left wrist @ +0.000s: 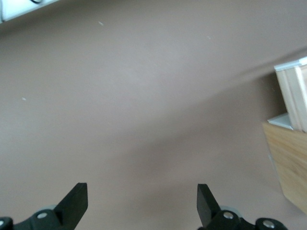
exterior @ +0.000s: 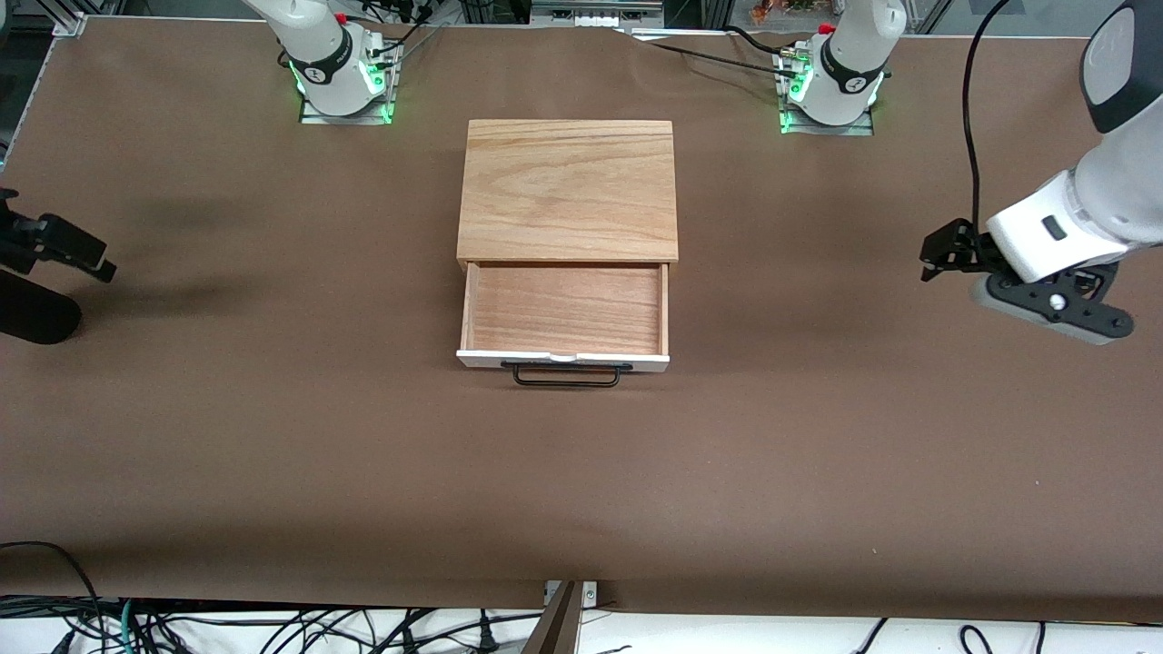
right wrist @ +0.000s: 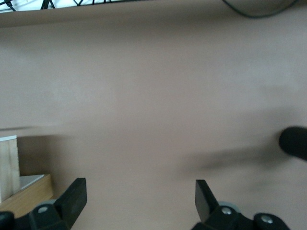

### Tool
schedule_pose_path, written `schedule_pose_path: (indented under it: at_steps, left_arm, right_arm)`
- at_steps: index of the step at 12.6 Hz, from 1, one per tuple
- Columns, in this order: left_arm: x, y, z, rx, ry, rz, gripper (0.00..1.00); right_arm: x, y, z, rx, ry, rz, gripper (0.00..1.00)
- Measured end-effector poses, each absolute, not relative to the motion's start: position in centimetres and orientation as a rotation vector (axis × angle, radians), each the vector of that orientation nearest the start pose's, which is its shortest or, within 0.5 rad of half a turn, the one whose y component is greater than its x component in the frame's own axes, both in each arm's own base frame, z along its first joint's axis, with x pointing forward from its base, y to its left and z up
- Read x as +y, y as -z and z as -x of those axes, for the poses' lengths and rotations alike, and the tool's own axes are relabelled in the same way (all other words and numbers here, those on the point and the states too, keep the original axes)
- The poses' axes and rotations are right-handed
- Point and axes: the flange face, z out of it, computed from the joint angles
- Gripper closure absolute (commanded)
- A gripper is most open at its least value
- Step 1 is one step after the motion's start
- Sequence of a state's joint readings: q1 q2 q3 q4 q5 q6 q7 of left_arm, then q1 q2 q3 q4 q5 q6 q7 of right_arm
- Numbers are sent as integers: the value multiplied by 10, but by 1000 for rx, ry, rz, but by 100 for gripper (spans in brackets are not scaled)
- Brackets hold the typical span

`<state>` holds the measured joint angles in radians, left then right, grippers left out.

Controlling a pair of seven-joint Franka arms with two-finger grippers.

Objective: Pull top drawer with both arms simultaneously

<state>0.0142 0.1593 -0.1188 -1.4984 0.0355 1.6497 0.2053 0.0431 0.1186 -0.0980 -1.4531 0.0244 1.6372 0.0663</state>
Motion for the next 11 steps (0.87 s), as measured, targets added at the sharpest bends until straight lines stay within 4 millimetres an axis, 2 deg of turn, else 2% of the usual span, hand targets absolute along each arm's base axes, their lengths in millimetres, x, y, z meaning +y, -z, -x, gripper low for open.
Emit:
schedule_pose_path:
  at_steps: [2, 5, 11]
  left_arm:
    - [-38, -571, -581, 291, 2, 3100, 0]
    - [-50, -576, -559, 215, 4, 3099, 0]
    - [-60, -577, -550, 223, -43, 3095, 0]
  right_arm:
    - [-16, -619, -590, 203, 65, 3115, 0]
    - [-1, -607, -582, 177, 12, 3113, 0]
    - [-12, -591, -585, 204, -32, 3113, 0]
